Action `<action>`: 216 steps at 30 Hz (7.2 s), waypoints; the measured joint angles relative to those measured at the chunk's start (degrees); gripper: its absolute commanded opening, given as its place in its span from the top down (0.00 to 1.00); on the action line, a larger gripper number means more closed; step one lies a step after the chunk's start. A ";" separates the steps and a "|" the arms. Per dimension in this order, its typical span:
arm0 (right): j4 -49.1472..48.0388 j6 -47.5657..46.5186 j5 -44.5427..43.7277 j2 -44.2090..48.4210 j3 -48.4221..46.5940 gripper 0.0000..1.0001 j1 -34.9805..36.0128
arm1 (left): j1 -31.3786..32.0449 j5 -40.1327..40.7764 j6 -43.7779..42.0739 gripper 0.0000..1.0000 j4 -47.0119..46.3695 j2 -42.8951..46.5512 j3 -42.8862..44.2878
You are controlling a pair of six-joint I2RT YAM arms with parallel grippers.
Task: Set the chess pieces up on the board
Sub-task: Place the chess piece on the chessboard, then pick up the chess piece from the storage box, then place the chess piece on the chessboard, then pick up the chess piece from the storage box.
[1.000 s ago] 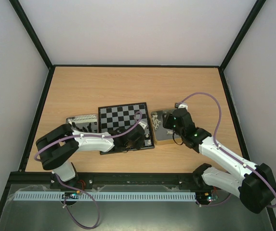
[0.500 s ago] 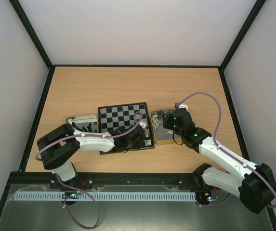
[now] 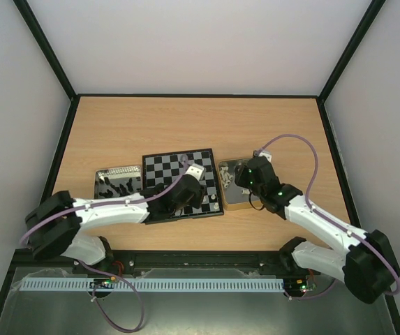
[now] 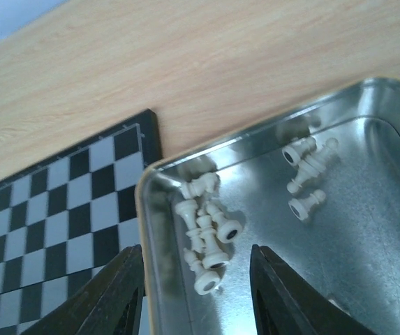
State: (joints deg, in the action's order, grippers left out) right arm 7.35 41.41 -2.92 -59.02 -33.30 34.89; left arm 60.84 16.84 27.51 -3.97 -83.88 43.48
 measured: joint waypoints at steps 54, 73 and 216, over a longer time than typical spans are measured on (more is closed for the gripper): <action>3.93 -6.97 6.14 -33.44 -12.07 0.89 -2.32 | -12.02 -4.35 10.58 0.53 0.00 19.41 -8.63; -2.08 -10.34 15.67 -4.13 -4.31 0.86 -2.38 | -16.72 -22.45 13.81 0.35 -0.20 19.39 -0.24; -2.43 1.73 4.44 -6.54 -1.70 0.56 -4.24 | -19.30 -5.18 11.80 0.32 12.87 27.19 -6.54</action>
State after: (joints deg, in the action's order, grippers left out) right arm 4.93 43.13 1.52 -65.56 -35.00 30.65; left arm 41.54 11.66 39.31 8.91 -56.69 36.95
